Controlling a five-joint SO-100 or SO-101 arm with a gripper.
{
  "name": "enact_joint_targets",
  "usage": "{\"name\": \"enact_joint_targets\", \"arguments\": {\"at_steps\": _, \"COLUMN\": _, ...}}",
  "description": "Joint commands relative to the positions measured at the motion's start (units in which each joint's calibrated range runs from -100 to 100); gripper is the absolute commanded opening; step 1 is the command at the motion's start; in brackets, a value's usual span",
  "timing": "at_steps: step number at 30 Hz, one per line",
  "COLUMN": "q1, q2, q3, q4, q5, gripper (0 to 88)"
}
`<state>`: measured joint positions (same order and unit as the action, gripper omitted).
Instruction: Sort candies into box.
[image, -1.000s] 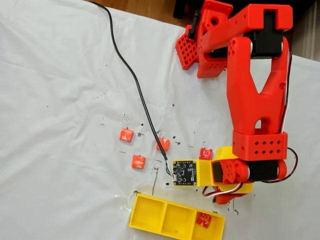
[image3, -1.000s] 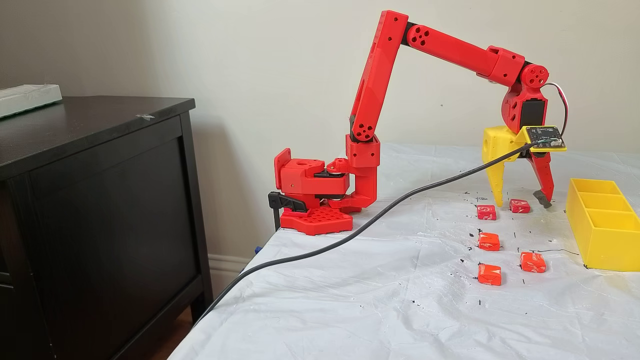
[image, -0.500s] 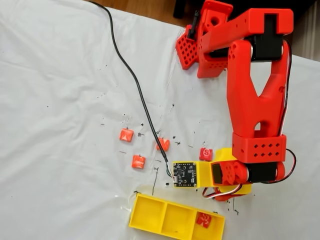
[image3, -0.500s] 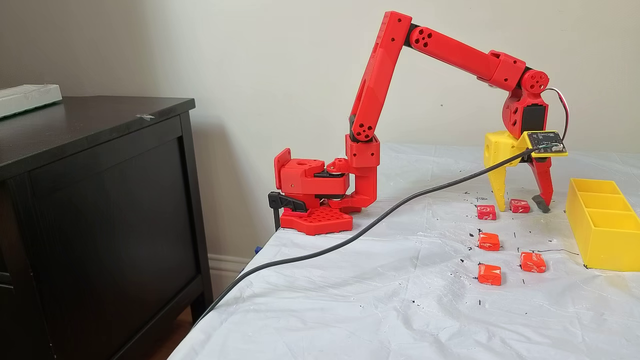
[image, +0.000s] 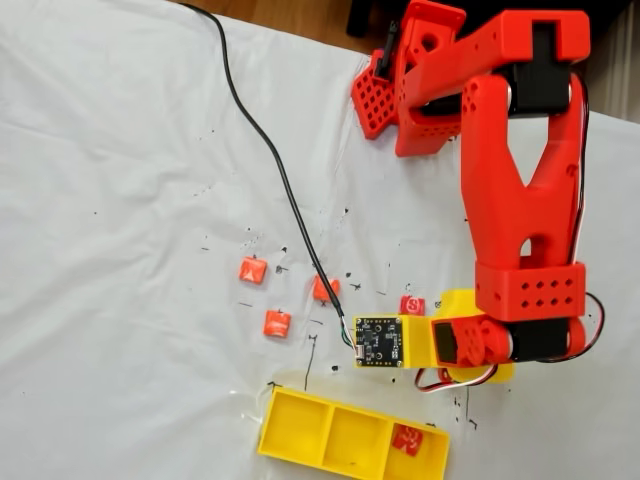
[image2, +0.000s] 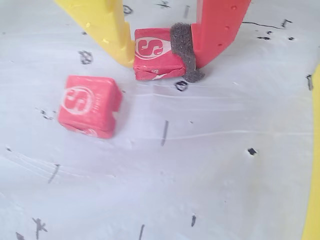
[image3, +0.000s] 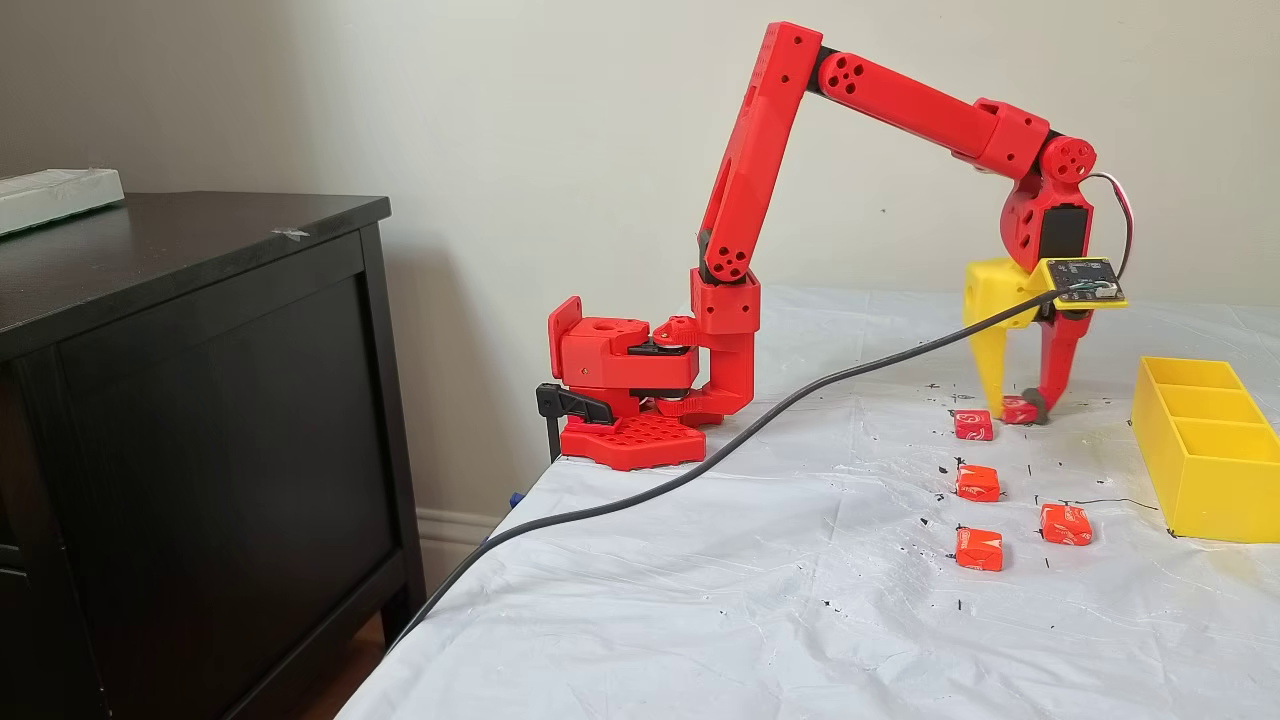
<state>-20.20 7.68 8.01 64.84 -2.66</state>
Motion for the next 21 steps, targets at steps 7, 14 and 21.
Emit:
{"name": "enact_joint_targets", "arguments": {"at_steps": 7, "q1": 11.4, "q2": -17.1, "q3": -13.2, "q4": -5.6, "q5": 1.4, "gripper": 0.2}}
{"name": "enact_joint_targets", "arguments": {"at_steps": 14, "q1": 15.9, "q2": -13.5, "q3": -16.8, "q4": -9.8, "q5": 1.9, "gripper": 0.1}}
{"name": "enact_joint_targets", "arguments": {"at_steps": 21, "q1": 15.8, "q2": -12.0, "q3": -12.9, "q4": -14.2, "q5": 2.9, "gripper": 0.1}}
